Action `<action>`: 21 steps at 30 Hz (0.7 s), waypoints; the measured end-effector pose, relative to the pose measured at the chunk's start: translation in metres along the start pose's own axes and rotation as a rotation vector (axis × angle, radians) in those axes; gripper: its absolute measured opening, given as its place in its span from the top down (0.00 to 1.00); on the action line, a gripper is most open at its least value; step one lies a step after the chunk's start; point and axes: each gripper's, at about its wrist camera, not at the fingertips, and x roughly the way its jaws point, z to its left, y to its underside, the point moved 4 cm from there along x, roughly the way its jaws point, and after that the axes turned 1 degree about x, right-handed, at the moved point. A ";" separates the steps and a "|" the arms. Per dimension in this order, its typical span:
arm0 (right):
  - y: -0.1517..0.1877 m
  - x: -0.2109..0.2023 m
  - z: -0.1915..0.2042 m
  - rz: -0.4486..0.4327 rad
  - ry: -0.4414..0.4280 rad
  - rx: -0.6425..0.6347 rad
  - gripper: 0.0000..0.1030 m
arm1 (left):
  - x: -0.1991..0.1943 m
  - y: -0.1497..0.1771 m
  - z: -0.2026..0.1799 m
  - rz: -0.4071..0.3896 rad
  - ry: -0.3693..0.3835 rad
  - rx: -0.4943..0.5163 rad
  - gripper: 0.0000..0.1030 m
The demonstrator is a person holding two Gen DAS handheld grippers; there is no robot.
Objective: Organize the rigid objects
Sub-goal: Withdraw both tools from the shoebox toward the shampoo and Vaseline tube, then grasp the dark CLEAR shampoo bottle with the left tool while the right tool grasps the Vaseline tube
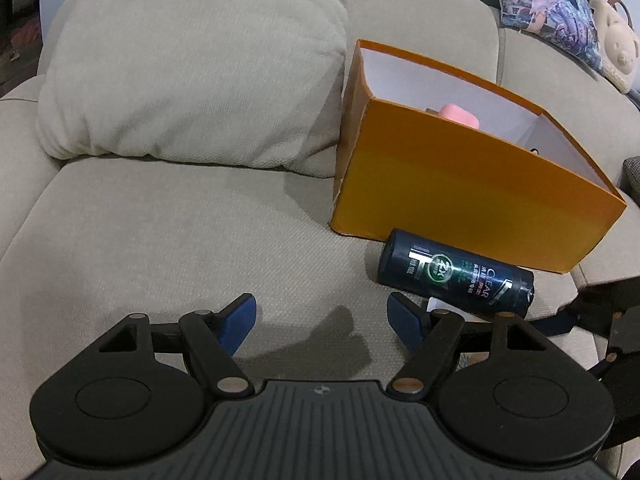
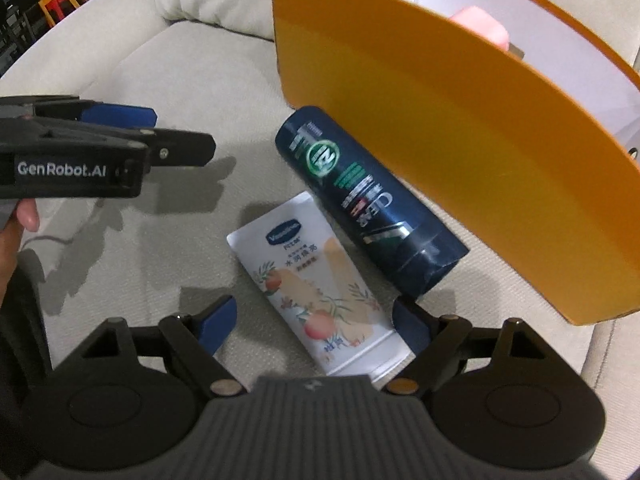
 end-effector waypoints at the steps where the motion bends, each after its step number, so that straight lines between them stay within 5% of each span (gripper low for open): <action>1: 0.002 0.001 -0.001 0.007 0.004 0.009 0.35 | 0.001 0.000 0.000 0.003 0.002 -0.002 0.15; 4: 0.009 -0.007 -0.006 0.001 -0.017 0.049 0.45 | 0.001 0.000 0.001 0.003 0.001 -0.002 0.15; 10: 0.045 -0.022 -0.043 0.016 -0.011 0.173 0.50 | -0.010 -0.002 -0.010 -0.033 0.066 0.068 0.15; 14: 0.064 -0.030 -0.072 -0.004 -0.003 0.270 0.51 | -0.016 -0.004 -0.042 -0.086 0.122 0.271 0.15; 21: 0.081 -0.034 -0.087 -0.028 -0.019 0.331 0.48 | 0.005 -0.006 -0.104 -0.130 0.163 0.814 0.14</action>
